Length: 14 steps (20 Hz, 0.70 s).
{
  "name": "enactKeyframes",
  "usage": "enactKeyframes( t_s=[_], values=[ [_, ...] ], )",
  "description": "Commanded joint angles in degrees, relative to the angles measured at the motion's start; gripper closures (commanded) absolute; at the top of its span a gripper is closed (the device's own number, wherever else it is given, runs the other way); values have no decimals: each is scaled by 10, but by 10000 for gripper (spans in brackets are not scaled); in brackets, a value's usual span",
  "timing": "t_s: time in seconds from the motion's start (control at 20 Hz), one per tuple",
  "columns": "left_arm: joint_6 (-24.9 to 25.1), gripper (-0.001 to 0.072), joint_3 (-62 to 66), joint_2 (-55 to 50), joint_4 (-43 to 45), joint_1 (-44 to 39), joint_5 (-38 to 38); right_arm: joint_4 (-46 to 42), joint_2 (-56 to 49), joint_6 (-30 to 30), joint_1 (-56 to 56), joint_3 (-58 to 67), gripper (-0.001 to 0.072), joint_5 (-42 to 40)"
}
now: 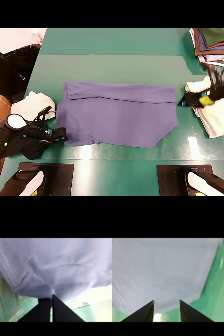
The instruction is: Fold the shirts.
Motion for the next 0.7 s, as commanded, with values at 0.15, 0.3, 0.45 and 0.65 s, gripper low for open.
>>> enactKeyframes(
  t_s=[0.15, 0.3, 0.45, 0.65],
  values=[
    [11, 680, 37, 2, -13, 0, 28, 92, 97, 4, -35, -308, 244, -73],
    [11, 680, 37, 2, -13, 0, 27, 157, 99, 3, -19, -375, 277, -149],
    [11, 680, 37, 2, -12, 0, 27, 164, 99, 3, 18, -380, 408, -203],
    [11, 682, 66, 2, 36, 0, -10, 132, 99, 2, 32, -332, 700, -177]
  ],
)
